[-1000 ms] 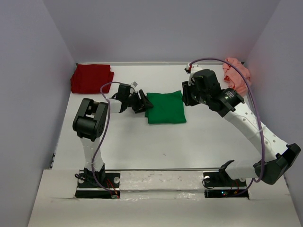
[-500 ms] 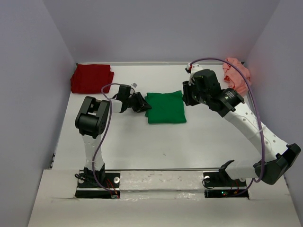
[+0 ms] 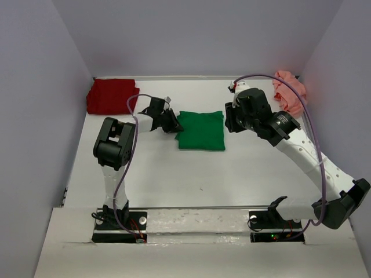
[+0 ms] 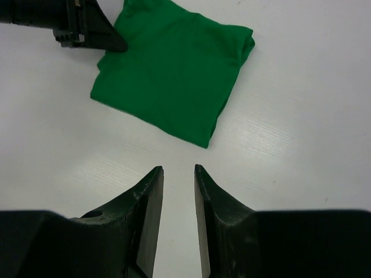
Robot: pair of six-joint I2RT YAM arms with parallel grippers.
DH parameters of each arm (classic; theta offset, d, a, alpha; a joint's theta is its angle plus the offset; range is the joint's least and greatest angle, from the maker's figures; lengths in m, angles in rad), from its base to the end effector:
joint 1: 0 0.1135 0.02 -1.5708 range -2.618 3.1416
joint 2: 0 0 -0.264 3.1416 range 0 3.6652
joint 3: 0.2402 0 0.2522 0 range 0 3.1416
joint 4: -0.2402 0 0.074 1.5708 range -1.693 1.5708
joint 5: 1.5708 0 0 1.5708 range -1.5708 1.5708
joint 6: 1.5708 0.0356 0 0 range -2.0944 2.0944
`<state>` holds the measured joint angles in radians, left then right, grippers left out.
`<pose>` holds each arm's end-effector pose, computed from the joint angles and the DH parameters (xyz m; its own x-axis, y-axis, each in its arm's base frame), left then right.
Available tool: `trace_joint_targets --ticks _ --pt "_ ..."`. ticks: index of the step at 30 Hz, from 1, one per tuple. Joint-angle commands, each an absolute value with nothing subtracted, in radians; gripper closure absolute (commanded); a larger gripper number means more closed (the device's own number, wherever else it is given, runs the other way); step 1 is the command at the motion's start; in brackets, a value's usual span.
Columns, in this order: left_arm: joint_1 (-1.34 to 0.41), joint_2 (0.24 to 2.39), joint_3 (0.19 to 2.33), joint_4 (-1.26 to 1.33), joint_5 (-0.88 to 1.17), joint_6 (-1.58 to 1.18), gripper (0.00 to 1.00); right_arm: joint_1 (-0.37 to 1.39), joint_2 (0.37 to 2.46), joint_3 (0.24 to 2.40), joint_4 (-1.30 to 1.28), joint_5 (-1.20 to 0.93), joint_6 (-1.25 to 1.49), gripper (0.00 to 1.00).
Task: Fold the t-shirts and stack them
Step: Neatly place the folded tshirt to the corner
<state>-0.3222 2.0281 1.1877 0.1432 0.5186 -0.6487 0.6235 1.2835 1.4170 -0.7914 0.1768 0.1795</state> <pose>0.3977 -0.1514 0.1406 -0.8692 -0.2630 -0.4186 0.1384 0.6834 -0.7168 0.2198 0.1504 0.3921 -0.5709 -0.1941 -0.7978 -0.3657 0.9300 0.0355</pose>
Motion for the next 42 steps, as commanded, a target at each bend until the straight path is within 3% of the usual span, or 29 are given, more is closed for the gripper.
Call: trace_joint_targets --ticks 1,10,20,33,42 --pt "-0.330 1.913 1.357 -0.223 0.220 -0.421 1.00 0.632 1.264 1.405 -0.738 0.176 0.178 0.66" --pt "-0.318 1.864 1.615 -0.426 0.012 -0.163 1.00 0.632 1.285 1.374 -0.698 0.126 0.189 0.66" --pt "-0.227 2.054 1.787 -0.518 0.040 -0.023 1.00 0.632 1.244 1.342 -0.704 0.114 0.190 0.66" --pt "-0.140 2.263 2.287 -0.658 0.048 0.066 1.00 0.632 1.261 1.310 -0.713 0.054 0.201 0.66" --pt "-0.092 2.267 2.307 -0.577 0.052 0.104 1.00 0.632 1.347 1.336 -0.718 0.009 0.195 0.67"
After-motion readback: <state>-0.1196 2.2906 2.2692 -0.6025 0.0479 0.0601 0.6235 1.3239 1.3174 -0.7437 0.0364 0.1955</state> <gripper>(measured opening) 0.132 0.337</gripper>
